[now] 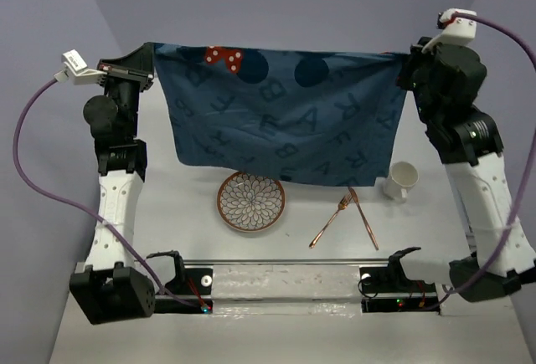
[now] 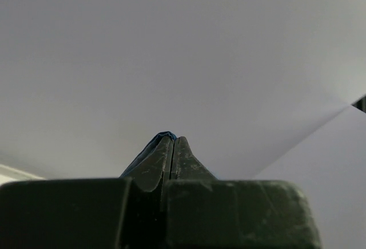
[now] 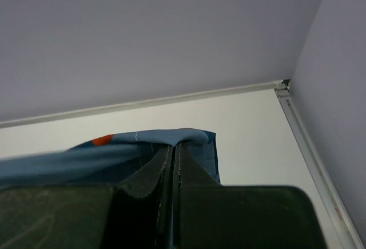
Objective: Set the dinner table for one person
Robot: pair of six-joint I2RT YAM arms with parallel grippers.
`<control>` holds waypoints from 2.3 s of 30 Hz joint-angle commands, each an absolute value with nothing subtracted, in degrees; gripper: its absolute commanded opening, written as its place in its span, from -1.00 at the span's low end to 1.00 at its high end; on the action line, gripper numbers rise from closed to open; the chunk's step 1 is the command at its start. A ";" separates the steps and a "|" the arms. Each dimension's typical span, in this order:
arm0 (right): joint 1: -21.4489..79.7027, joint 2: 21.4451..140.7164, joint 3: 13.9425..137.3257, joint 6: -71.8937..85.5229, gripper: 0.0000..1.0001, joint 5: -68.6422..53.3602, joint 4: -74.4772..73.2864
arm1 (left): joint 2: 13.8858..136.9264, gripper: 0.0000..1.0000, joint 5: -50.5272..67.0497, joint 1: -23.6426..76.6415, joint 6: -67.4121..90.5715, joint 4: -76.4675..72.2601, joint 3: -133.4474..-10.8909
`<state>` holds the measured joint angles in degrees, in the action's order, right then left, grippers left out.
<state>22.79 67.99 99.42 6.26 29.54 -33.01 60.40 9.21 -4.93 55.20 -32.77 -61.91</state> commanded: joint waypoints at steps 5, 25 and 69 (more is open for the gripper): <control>11.34 86.20 112.83 5.98 -1.00 14.86 -32.17 | 74.34 -1.00 8.35 -7.73 54.14 -33.58 -69.41; 5.63 86.05 82.53 15.45 -1.00 -2.02 -14.34 | 78.22 -1.00 11.69 -8.61 55.10 -43.55 -54.62; 8.52 78.76 35.51 26.19 -0.50 -4.31 1.59 | 79.04 0.09 8.62 -10.55 65.04 -69.01 -8.00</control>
